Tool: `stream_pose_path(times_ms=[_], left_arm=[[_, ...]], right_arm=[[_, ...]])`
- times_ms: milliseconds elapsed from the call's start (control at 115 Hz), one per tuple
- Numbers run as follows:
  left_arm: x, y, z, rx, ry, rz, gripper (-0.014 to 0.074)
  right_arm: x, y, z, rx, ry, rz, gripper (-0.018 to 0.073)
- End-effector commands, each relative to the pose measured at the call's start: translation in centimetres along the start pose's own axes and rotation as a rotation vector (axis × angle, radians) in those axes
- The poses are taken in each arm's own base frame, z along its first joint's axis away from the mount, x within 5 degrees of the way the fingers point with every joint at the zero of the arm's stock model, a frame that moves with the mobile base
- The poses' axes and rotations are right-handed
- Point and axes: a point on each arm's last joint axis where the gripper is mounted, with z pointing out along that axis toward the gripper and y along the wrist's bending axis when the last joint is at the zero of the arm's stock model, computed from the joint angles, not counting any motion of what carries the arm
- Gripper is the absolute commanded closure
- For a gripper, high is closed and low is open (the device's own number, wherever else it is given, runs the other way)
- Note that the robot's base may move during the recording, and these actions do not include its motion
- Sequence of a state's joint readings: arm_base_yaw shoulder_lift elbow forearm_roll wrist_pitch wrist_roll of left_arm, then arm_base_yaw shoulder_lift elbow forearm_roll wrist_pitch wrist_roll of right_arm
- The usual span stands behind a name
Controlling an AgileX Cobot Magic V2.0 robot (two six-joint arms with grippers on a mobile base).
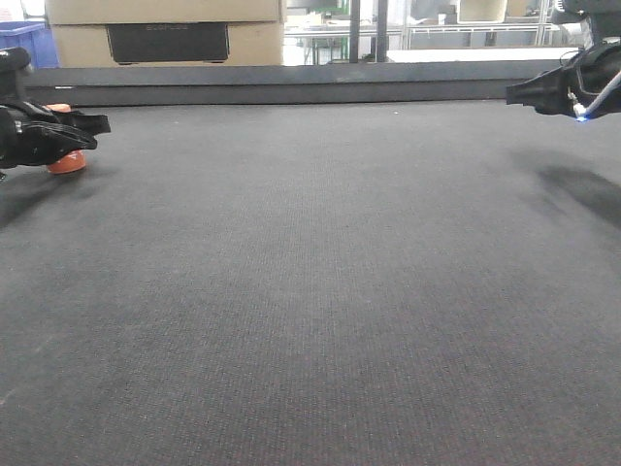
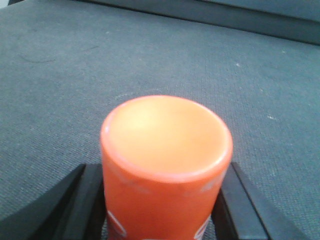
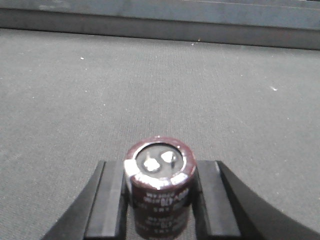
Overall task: Place cylindrical capacitor in blue bin on shelf
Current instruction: 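Close both grippers on the cylinders and lift them off the table, then hold both cylinders raised while the base starts turning away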
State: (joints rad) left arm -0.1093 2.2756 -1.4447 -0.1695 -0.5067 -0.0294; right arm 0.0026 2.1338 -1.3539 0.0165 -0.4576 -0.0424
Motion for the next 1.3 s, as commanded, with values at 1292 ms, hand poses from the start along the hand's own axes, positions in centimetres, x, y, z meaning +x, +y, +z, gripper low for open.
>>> stream_pose_path(times_ms=[1292], left_arm=[[-22.9,-3.3,-31.8,0.097,0.272,0.203,0.0707]], right_arm=[[-18.9,2.8,-30.2,-0.169,0.212,-0.034,0.0721]])
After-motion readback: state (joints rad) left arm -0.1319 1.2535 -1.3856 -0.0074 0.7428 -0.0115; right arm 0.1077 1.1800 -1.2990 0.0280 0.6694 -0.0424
